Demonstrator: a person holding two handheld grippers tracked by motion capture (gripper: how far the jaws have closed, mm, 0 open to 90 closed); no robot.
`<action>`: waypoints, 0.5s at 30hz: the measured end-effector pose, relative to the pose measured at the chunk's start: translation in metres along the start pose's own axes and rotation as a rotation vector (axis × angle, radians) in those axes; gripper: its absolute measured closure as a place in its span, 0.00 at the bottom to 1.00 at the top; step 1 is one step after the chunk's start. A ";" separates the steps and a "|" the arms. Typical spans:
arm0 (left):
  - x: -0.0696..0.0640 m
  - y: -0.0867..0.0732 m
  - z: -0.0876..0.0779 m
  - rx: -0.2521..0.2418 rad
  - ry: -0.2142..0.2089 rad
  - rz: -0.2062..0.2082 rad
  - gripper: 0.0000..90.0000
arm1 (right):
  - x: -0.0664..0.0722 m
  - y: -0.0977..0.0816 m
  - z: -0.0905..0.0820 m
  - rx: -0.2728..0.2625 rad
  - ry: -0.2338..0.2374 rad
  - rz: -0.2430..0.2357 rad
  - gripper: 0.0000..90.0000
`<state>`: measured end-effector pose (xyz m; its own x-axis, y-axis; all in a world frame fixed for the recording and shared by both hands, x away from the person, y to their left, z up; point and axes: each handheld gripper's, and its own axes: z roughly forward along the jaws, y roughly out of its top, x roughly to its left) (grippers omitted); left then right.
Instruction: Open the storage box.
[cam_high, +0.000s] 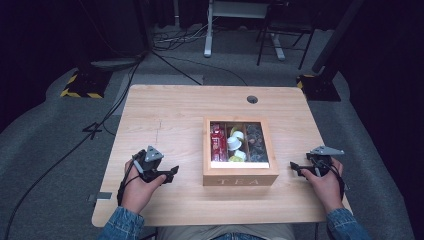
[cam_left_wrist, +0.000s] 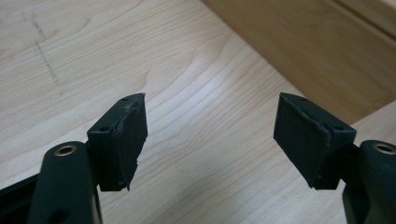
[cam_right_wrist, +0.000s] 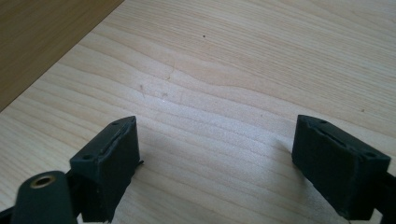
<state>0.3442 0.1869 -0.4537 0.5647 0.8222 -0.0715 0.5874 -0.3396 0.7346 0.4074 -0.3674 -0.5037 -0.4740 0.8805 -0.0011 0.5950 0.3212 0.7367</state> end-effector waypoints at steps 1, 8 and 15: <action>-0.003 0.002 -0.001 -0.006 -0.006 0.010 0.30 | 0.000 0.000 0.000 0.000 0.000 0.000 0.16; -0.020 0.010 -0.003 -0.031 -0.046 0.062 0.30 | -0.002 -0.001 -0.002 -0.014 -0.001 0.021 0.23; -0.036 0.014 -0.002 -0.031 -0.091 0.103 0.31 | -0.001 -0.002 -0.003 -0.020 0.006 -0.006 0.30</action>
<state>0.3308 0.1536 -0.4400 0.6724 0.7382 -0.0548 0.5060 -0.4043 0.7619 0.4049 -0.3699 -0.5028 -0.4813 0.8765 -0.0017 0.5789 0.3194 0.7503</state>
